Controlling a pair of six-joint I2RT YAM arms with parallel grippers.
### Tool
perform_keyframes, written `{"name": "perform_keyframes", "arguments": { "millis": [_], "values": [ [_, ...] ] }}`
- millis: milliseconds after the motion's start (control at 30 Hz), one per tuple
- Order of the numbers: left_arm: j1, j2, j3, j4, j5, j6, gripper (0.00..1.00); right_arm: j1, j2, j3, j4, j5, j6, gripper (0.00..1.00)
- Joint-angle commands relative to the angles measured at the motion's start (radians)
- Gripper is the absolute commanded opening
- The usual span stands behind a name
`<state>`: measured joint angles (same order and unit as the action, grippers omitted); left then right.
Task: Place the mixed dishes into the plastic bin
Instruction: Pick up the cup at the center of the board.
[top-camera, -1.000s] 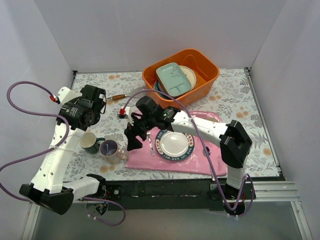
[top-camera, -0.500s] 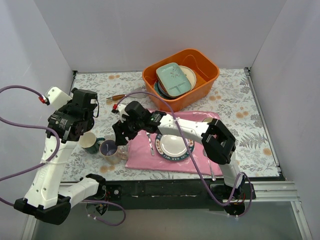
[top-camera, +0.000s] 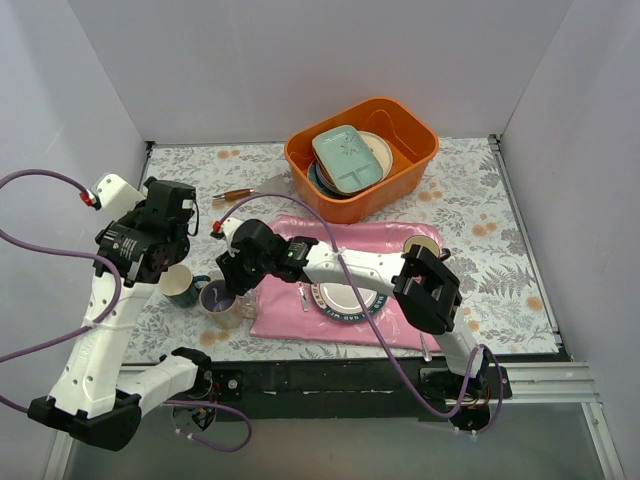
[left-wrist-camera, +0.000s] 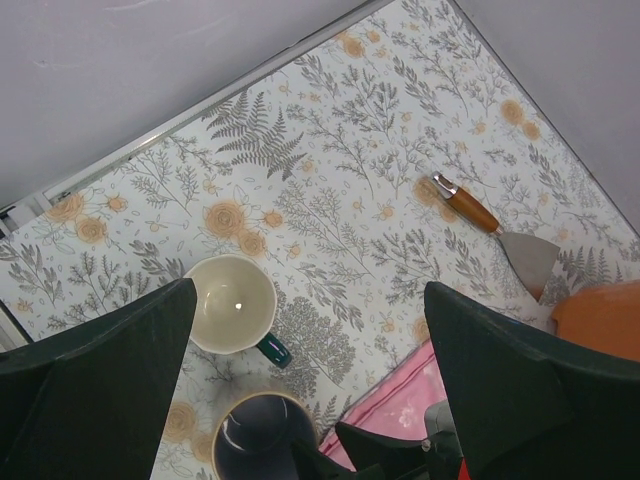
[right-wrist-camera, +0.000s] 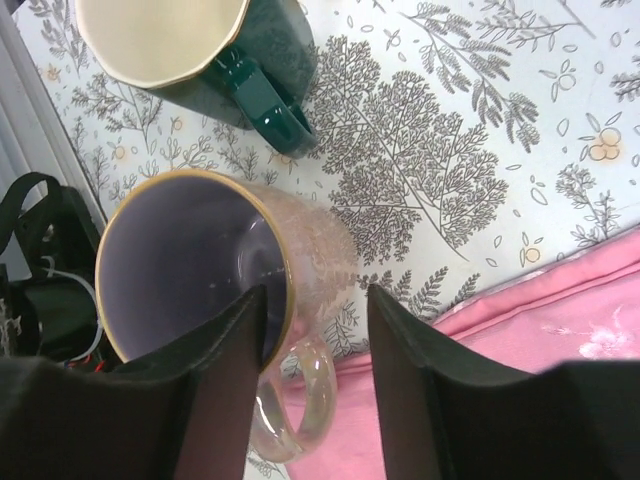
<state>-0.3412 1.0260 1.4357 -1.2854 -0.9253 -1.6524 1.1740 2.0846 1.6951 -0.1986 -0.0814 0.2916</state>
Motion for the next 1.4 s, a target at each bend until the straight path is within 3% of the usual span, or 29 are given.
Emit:
{"name": "perform_keyframes", "arguments": {
  "millis": [0, 233, 567, 1067, 1367],
  "values": [
    [0.005, -0.015, -0.021, 0.009, -0.044, 0.016, 0.98, 0.016, 0.014, 0.048, 0.045, 0.129, -0.071, 0.49],
    [0.005, -0.021, -0.031, 0.026, -0.058, 0.032, 0.98, 0.023, 0.017, 0.055, 0.064, 0.167, -0.137, 0.39],
    [0.007, -0.029, -0.049, 0.052, -0.056, 0.042, 0.98, 0.021, -0.001, 0.075, 0.064, 0.088, -0.207, 0.01],
    [0.007, -0.050, -0.014, 0.028, -0.061, 0.003, 0.98, -0.025, -0.069, 0.213, 0.042, -0.236, -0.066, 0.01],
    [0.005, -0.089, 0.009, 0.028, -0.050, -0.027, 0.98, -0.109, -0.133, 0.225, -0.005, -0.376, -0.129, 0.01]
  ]
}}
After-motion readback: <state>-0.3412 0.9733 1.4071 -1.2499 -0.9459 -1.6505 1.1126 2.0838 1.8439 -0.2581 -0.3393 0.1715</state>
